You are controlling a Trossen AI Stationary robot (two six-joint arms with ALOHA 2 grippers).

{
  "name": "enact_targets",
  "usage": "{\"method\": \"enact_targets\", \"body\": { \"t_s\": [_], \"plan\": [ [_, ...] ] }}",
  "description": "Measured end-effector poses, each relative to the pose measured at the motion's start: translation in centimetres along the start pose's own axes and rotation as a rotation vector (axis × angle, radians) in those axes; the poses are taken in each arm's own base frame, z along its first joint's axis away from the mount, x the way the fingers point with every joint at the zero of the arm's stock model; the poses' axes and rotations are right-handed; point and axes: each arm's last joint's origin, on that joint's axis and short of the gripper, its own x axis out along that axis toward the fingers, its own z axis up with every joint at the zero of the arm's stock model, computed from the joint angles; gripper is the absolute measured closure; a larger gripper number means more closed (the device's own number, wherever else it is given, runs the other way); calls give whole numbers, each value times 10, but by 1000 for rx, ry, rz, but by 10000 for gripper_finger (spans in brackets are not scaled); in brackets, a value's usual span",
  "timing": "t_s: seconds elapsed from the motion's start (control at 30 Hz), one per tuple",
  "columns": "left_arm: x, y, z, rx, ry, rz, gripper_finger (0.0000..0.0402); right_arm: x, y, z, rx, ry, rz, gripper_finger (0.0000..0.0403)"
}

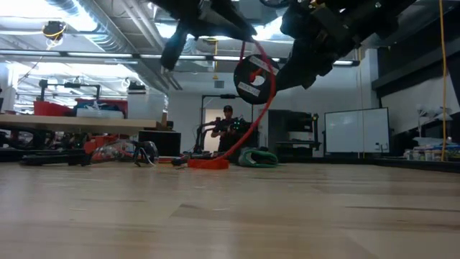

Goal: Coil cords
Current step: Coil the orange wire into the black spool

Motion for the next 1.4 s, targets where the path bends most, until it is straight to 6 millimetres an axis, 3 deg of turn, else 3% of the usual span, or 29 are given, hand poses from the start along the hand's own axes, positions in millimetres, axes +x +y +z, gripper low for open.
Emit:
{"method": "enact_targets", "body": {
  "t_s": [0.33, 0.7, 0.97, 1.4],
  "plan": [
    [13, 2, 18, -44, -56, -28, 400, 0, -1, 10, 62, -111, -31, 400],
    [25, -14, 36, 41, -130, -58, 401, -2, -2, 22, 120, -238, -73, 400],
    [35, -19, 31, 80, -64, 0, 401, -2, -2, 23, 152, -262, -65, 400],
    [23, -21, 15, 149, -68, 106, 401, -6, 1, 37, 193, -401, -2, 400]
  ]
}}
